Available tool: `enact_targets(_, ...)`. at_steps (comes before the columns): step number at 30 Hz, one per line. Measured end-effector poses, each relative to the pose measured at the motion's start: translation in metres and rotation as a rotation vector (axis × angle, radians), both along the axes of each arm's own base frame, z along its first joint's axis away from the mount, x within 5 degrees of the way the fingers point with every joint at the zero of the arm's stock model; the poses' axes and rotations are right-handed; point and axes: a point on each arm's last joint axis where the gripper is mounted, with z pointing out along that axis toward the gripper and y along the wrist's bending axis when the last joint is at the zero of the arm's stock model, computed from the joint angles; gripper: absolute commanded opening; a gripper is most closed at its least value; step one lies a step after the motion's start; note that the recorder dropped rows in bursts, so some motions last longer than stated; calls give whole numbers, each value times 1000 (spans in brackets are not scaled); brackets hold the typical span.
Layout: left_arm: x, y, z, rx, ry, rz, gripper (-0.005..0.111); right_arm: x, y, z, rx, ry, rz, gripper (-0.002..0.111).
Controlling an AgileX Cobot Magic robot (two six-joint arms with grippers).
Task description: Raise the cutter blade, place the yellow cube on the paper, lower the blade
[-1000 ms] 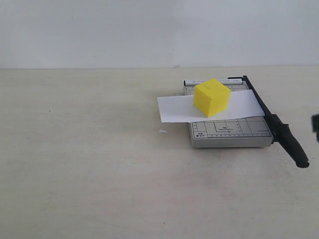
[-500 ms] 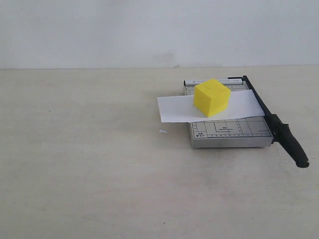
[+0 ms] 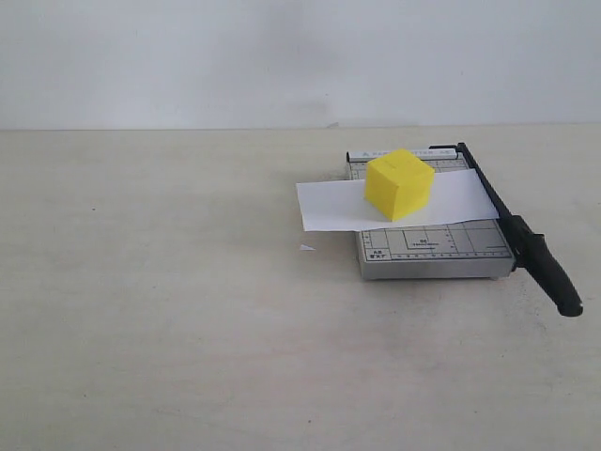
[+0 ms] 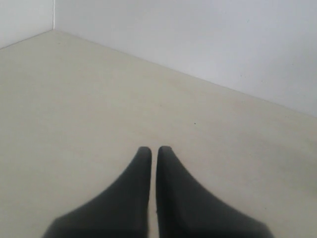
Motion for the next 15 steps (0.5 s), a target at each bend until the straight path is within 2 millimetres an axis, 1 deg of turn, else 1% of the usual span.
enact_targets(2, 0, 0, 0, 0, 0, 0, 4, -1, 0, -17, -7, 101, -5, 0)
enact_targets(4, 0, 0, 0, 0, 0, 0, 4, -2, -1, -25, -13, 161, -8, 0)
enact_targets(15, 0, 0, 0, 0, 0, 0, 4, -2, -1, -27, -13, 173, -9, 0)
